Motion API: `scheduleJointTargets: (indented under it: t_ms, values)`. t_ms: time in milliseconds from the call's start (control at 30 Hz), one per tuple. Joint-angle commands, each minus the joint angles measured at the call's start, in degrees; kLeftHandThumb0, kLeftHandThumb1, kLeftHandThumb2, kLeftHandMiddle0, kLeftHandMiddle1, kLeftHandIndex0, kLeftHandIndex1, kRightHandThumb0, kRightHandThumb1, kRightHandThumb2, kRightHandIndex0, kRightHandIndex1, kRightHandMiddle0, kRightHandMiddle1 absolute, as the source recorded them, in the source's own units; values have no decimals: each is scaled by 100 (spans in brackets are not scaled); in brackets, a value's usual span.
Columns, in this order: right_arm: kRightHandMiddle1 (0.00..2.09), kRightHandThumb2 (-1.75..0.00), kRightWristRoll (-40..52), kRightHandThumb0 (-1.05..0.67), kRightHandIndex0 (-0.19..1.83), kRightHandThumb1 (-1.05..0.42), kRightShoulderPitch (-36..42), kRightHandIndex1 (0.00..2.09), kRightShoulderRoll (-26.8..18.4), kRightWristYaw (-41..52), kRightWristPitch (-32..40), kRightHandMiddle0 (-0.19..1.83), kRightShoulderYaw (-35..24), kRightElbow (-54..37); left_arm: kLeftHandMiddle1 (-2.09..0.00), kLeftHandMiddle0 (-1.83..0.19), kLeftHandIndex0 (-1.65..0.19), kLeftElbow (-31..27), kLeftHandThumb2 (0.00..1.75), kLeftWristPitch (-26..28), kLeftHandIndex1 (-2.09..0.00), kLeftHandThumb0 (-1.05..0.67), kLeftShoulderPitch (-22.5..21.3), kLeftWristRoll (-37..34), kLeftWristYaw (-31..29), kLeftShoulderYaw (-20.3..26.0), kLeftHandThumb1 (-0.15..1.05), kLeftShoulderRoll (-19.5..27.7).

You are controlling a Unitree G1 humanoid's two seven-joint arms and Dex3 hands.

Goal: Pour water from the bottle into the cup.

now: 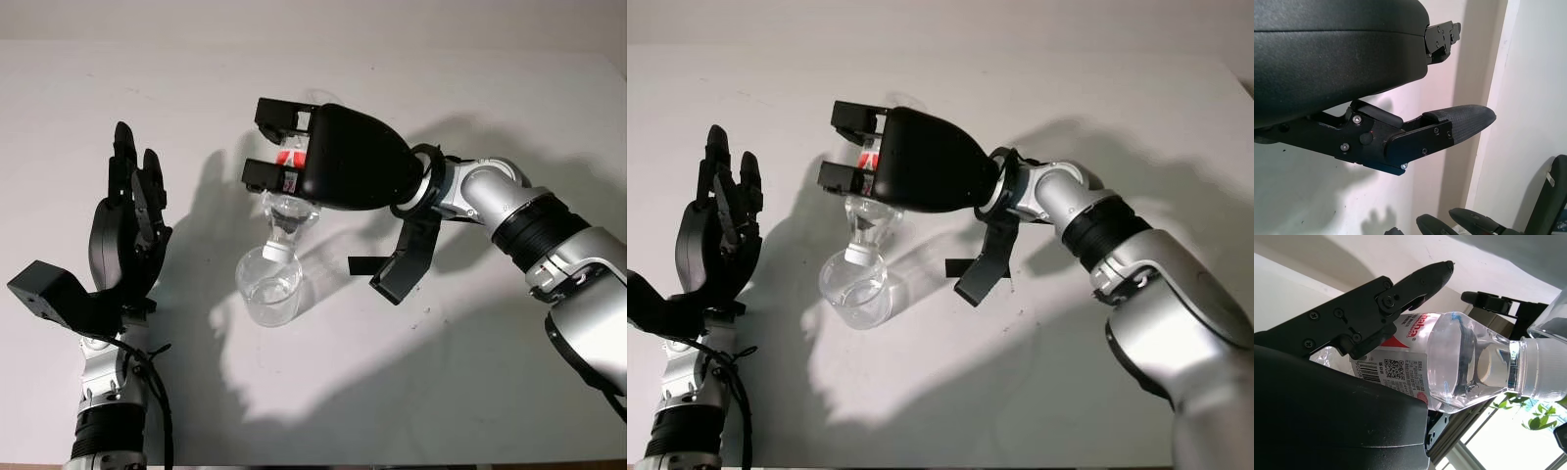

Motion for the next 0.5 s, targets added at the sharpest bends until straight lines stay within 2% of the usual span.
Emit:
scheduleJointTargets:
  t_ms: [0, 367, 467]
  values:
    - [132, -5, -2, -49, 107, -94, 2, 209, -80, 30, 97, 59, -7, -190, 0, 19, 19, 75, 69, -57, 0, -71, 57, 24, -17, -15, 105, -78]
    - [132, -6, 95, -48, 110, -95, 51, 209, -10, -206, 90, 60, -37, -104, 0, 19, 19, 102, 69, -48, 0, -71, 45, 27, -12, -4, 105, -83]
    - [133, -5, 475, -49, 111, -95, 105, 209, 64, -204, -213, 59, -157, 42, 0, 19, 19, 111, 69, -56, 0, -71, 35, 27, -16, -4, 105, -78]
